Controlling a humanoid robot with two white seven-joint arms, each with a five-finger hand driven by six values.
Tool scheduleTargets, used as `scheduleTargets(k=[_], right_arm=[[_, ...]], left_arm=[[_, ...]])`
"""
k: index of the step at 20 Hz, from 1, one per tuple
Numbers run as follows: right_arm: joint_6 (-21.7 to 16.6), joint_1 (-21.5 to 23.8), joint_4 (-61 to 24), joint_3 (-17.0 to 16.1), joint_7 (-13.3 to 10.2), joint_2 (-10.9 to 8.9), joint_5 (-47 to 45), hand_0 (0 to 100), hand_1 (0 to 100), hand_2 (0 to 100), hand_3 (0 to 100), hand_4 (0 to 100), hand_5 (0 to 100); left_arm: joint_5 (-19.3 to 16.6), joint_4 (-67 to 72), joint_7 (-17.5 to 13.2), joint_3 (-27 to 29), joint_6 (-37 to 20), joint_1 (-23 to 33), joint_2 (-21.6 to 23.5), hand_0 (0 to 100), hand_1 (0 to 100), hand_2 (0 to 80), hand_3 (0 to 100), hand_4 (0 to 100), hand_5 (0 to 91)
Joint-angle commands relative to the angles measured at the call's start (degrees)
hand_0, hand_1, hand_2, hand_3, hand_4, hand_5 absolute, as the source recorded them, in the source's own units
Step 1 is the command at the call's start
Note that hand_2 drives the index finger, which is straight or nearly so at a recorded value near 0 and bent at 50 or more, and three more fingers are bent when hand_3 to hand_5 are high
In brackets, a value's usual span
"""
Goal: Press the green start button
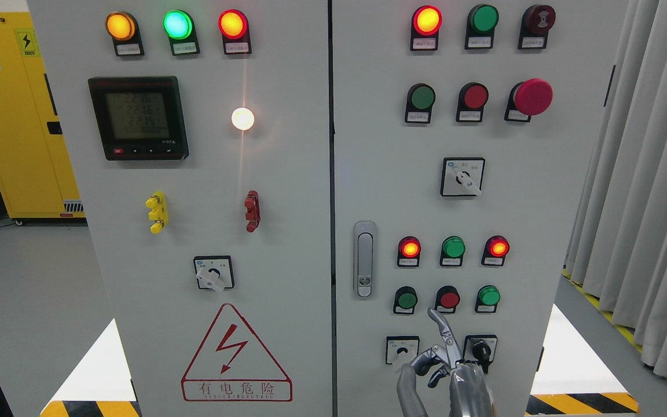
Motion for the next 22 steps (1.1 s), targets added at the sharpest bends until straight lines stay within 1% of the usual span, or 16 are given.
scheduleTargets(k=[1, 3, 6, 10, 13, 22], right_arm=[[-1.1, 0.8, -1.2, 2.8, 0.2, 0.01, -10.8, 70, 67, 0, 0, 0, 0], [-1.3, 2.0, -1.1, 2.9, 0.1, 0.01, -11.5, 68, 66, 0, 0, 0, 0], [-3.4, 3.6, -1.1, 3.3, 0.1, -0.08, -11.5, 64, 64, 0, 0, 0, 0], [-3.5, 3.4, -0.4, 3.0, 0.2, -0.16, -11.7, 62, 64, 0, 0, 0, 0], [-3.6, 3.3, -0.3, 3.4, 0.6, -0.16, -11.6, 58, 63, 0, 0, 0, 0], [-3.7, 3.4, 0.1, 3.9, 1.0, -0.16, -11.5, 56, 63, 0, 0, 0, 0]], left_arm=[[0.0, 0.0, -0.2, 0.0, 0.0, 0.0, 0.0, 12, 56, 0.0, 0, 0, 0.0], [0.0, 0.0, -0.2, 0.0, 0.0, 0.0, 0.0, 12, 56, 0.0, 0, 0, 0.0], [0.0, 0.0, -0.2, 0.0, 0.0, 0.0, 0.0, 12, 56, 0.0, 0, 0, 0.0], [0.0, 0.0, -0.2, 0.0, 0.0, 0.0, 0.0, 12, 56, 0.0, 0, 0, 0.0], [0.0, 0.0, -0.2, 0.0, 0.0, 0.0, 0.0, 12, 56, 0.0, 0, 0, 0.0], [0.0, 0.0, -0.2, 0.0, 0.0, 0.0, 0.0, 12, 56, 0.0, 0, 0, 0.0]])
